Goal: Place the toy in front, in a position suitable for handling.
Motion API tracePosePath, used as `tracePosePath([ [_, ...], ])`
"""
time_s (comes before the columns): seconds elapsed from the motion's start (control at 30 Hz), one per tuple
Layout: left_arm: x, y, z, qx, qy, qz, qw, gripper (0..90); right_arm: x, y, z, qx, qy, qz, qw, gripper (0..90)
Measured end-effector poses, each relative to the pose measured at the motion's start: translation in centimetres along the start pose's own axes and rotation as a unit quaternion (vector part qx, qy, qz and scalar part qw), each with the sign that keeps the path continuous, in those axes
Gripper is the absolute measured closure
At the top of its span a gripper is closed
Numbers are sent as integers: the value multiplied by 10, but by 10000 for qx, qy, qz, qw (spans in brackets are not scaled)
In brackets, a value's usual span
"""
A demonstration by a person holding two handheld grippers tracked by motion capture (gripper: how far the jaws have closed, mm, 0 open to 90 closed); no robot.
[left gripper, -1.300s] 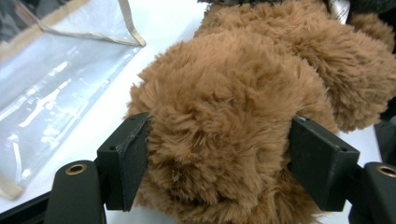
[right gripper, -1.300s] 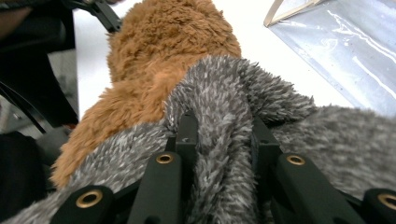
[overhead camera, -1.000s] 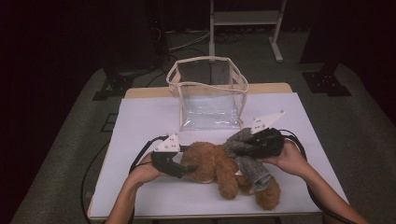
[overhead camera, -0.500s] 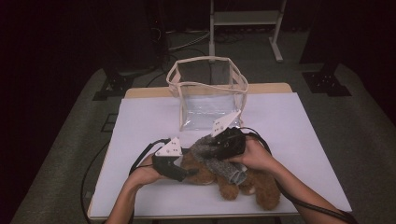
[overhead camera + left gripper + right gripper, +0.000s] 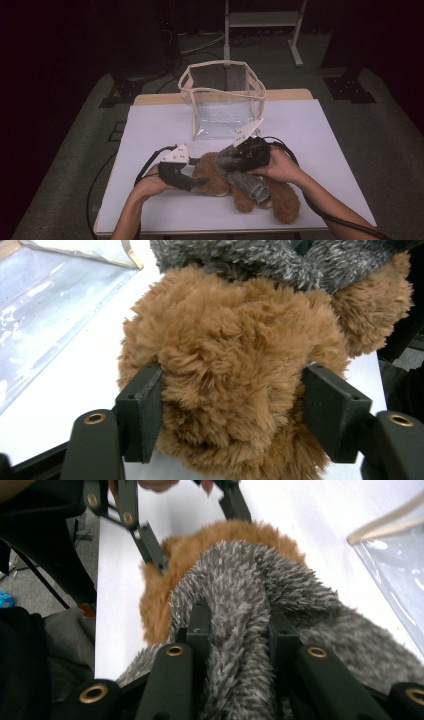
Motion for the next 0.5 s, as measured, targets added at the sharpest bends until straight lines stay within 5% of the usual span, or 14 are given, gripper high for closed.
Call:
tracePosePath([
  [0.3,-1,1,-6,-67,140,46,9999,339,40,31,1,196,-147,-151,9996,699],
  [0.5,-2,0,-6,-79,185,64,9998,335,36,28,-1,163,-143,-113,9997,699],
])
Point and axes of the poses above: each handheld gripper's, and its own axes: y roughly forward along the jaws, x roughly out of its top, z roughly to its left, the point moved 9 cm from there along y, roughly forward along the jaws, and after that the axes turned 6 degrees about -y, right-handed, at the moved point
